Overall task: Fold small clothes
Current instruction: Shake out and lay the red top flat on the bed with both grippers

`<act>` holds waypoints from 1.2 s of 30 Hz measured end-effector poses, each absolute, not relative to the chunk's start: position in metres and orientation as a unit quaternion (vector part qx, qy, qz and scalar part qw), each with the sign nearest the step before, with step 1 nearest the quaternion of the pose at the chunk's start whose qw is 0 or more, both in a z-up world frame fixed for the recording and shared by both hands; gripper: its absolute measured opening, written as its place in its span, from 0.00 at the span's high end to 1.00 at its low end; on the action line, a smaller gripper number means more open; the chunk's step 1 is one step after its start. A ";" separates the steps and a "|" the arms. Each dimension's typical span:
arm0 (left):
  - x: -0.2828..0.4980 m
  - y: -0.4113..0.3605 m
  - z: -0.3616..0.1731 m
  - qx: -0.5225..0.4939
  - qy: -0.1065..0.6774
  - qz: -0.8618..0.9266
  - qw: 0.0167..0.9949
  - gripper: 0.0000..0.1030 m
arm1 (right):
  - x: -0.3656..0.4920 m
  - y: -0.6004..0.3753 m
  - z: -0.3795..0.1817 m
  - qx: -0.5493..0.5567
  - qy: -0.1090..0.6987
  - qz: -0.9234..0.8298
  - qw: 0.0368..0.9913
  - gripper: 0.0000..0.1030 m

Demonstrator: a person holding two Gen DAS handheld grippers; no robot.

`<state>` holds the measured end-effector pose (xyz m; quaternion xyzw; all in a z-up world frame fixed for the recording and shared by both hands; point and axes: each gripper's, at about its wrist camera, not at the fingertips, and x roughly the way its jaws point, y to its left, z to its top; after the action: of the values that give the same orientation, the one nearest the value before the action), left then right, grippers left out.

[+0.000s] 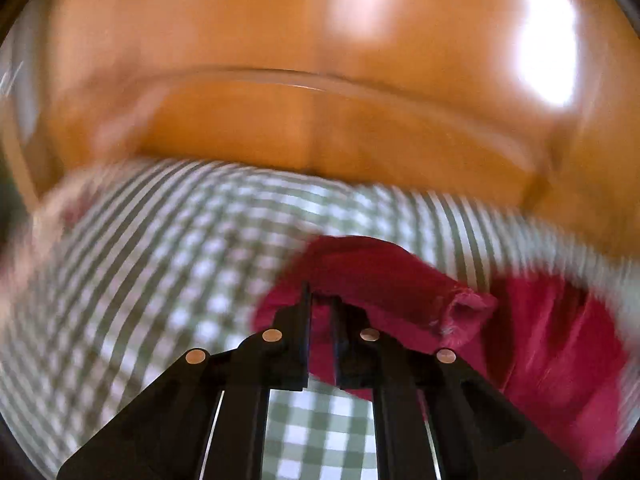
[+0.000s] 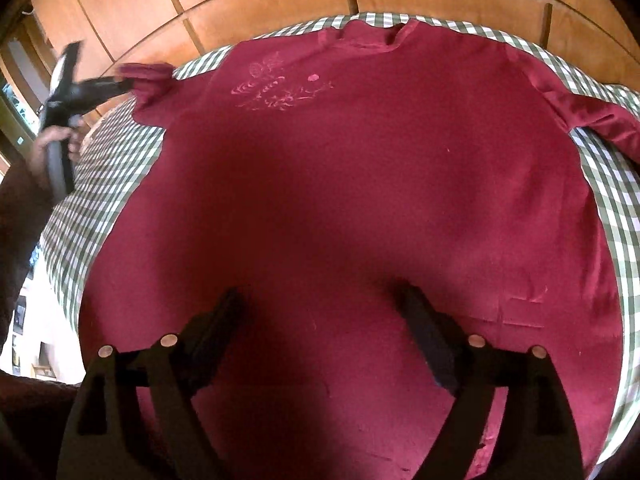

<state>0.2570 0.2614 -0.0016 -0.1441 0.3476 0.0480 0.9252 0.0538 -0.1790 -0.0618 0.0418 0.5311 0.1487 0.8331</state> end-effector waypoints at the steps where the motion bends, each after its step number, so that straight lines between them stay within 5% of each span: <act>1: 0.246 0.294 0.000 -0.213 0.333 0.070 0.916 0.94 | 0.054 -0.179 -0.062 0.042 0.530 0.149 0.834 0.16; 7: 0.182 0.396 -0.028 -0.379 0.303 0.171 0.858 0.95 | 0.055 -0.180 -0.063 0.038 0.525 0.146 0.838 0.15; 16: 0.142 0.400 -0.078 -0.404 0.341 0.238 0.814 0.92 | 0.050 -0.181 -0.065 0.029 0.510 0.144 0.847 0.14; 17: 0.138 0.397 -0.074 -0.395 0.345 0.253 0.813 0.90 | 0.050 -0.181 -0.065 0.029 0.509 0.143 0.848 0.14; 19: 0.127 0.388 -0.060 -0.378 0.353 0.273 0.811 0.51 | 0.049 -0.182 -0.064 0.034 0.506 0.142 0.850 0.14; 21: 0.115 0.383 -0.049 -0.381 0.335 0.284 0.814 0.33 | 0.048 -0.185 -0.061 0.045 0.508 0.144 0.848 0.14; 29: 0.103 0.269 -0.010 -0.301 0.329 0.150 0.882 0.32 | 0.033 -0.295 -0.019 0.129 0.452 0.013 0.882 0.24; 36: 0.117 0.114 -0.013 -0.201 0.365 -0.020 0.909 0.28 | -0.012 -0.486 -0.032 0.428 0.369 -0.114 0.817 0.36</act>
<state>0.1166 0.1140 -0.0129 -0.2013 0.3651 -0.0198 0.9088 -0.0119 -0.4862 -0.0325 0.4276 0.3687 -0.1139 0.8175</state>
